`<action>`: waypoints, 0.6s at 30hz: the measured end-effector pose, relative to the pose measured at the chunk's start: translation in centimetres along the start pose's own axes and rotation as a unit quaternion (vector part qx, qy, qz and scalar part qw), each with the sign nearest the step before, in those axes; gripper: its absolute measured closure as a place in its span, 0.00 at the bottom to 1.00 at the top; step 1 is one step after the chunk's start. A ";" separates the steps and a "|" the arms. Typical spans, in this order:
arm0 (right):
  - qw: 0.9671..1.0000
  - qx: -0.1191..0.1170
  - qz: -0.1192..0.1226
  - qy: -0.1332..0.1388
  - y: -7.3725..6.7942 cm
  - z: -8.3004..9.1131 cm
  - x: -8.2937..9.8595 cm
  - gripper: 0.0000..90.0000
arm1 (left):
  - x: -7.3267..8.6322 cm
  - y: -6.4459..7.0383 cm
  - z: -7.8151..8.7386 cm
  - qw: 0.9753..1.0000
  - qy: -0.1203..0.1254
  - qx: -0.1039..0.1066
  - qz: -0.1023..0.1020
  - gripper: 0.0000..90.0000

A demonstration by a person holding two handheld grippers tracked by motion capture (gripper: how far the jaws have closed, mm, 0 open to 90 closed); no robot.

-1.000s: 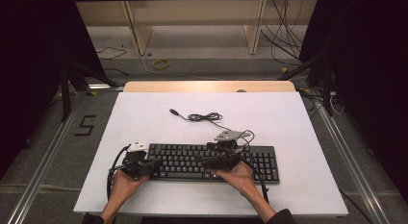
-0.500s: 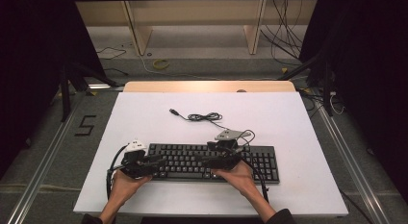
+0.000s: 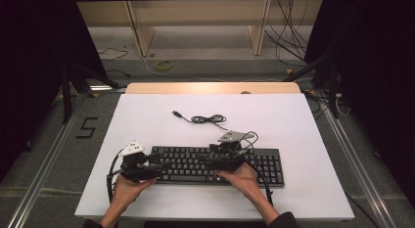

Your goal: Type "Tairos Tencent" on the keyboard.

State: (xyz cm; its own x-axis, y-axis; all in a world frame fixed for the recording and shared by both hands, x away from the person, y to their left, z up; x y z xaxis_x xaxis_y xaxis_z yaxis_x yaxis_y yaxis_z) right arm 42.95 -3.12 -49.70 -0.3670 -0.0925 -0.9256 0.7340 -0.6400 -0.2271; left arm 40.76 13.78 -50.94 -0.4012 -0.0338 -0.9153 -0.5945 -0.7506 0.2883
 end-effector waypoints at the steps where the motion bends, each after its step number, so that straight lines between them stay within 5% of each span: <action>1: 1.000 0.000 0.000 -0.002 0.0 -0.1 0.0 0.50 | 0.0 0.0 0.0 1.000 0.001 0.000 0.000 0.38; 18: 1.000 0.003 0.012 -0.025 -0.2 -1.3 0.8 0.81 | -0.3 0.4 0.6 1.000 0.016 0.002 0.003 0.32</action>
State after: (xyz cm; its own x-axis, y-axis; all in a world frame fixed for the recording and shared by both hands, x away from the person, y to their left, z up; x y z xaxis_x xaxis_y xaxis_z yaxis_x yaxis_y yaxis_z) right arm 43.25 -2.13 -50.80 -0.3775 -0.1471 -0.9143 0.7404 -0.6409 -0.2026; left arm 40.25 13.86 -50.38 -0.3818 -0.0598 -0.9223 -0.5945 -0.7482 0.2946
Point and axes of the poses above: each handheld gripper's, and its own axes: z roughly backward along the jaws, x roughly out of its underside, y roughly to its right, the point moved 10 cm from there along -z, roughly forward along the jaws, and after that the axes turned 15 degrees about y, right-handed, at the moved point
